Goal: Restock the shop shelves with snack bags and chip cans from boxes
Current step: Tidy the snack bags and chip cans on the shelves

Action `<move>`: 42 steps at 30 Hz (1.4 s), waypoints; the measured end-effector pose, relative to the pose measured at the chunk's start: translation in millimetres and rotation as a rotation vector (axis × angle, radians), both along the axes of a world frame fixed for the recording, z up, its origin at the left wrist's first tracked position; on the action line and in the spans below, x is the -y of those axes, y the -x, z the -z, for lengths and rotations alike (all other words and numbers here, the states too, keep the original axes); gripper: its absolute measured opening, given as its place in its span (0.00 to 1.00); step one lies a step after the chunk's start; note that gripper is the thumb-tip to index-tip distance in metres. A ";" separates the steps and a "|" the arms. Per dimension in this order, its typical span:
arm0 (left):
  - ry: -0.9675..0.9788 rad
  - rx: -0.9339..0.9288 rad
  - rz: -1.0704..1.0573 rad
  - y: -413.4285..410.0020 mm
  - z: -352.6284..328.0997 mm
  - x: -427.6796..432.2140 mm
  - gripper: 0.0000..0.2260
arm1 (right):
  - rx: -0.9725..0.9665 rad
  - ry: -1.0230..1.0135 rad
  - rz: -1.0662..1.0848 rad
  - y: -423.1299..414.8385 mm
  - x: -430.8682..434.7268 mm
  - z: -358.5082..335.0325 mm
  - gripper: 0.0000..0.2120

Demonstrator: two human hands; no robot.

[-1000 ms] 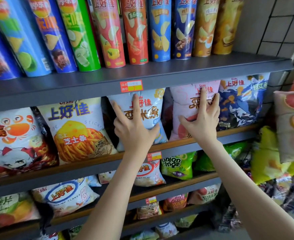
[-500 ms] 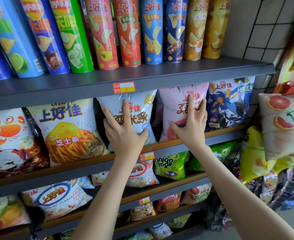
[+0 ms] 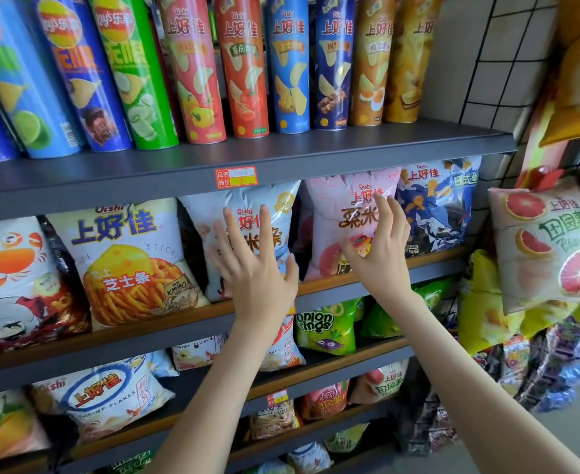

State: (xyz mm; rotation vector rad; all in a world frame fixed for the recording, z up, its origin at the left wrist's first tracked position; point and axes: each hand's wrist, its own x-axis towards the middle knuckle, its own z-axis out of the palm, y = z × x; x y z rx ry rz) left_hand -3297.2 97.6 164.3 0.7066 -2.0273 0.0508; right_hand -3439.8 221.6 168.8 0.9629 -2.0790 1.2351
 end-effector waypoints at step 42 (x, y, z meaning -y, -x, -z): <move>-0.409 0.090 -0.136 278.8 -211.9 6.2 0.45 | 0.314 -0.040 -0.219 283.2 39.7 -205.8 0.54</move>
